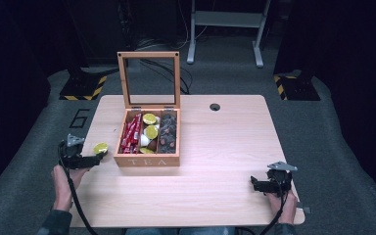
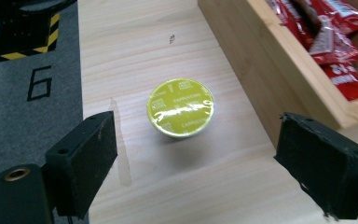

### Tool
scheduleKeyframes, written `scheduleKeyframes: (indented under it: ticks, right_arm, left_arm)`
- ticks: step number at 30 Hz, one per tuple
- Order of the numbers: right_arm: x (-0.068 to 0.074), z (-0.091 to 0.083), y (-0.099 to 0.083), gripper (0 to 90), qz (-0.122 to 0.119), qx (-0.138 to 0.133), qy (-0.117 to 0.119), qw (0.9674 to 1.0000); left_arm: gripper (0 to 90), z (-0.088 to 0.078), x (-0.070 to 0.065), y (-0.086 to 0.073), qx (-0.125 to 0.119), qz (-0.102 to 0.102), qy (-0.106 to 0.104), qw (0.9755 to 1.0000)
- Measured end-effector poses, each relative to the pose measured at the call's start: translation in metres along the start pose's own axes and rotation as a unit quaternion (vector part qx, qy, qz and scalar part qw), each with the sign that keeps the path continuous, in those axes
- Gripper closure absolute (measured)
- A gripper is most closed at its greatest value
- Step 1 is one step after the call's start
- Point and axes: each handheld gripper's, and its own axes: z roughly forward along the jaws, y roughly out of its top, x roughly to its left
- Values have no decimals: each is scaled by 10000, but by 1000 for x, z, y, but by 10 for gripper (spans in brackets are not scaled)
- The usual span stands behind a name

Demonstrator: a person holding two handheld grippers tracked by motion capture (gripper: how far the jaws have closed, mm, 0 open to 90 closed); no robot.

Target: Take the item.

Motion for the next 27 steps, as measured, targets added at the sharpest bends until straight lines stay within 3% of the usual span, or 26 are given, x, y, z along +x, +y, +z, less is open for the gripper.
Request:
scheduleKeyframes:
  ticks: [8, 15, 27]
  right_arm:
    - [0, 0, 0, 19, -17, 5, -1, 10000]
    - [0, 0, 0, 19, -24, 5, -2, 10000]
    - [0, 0, 0, 19, -19, 4, -4, 10000]
  left_arm:
    - [85, -15, -9, -18, -153, 30, -13, 9999]
    - [70, -22, -15, -34, -94, 97, -51, 9999]
    - [37, -10, -20, -72, 176, 23, -190, 9997]
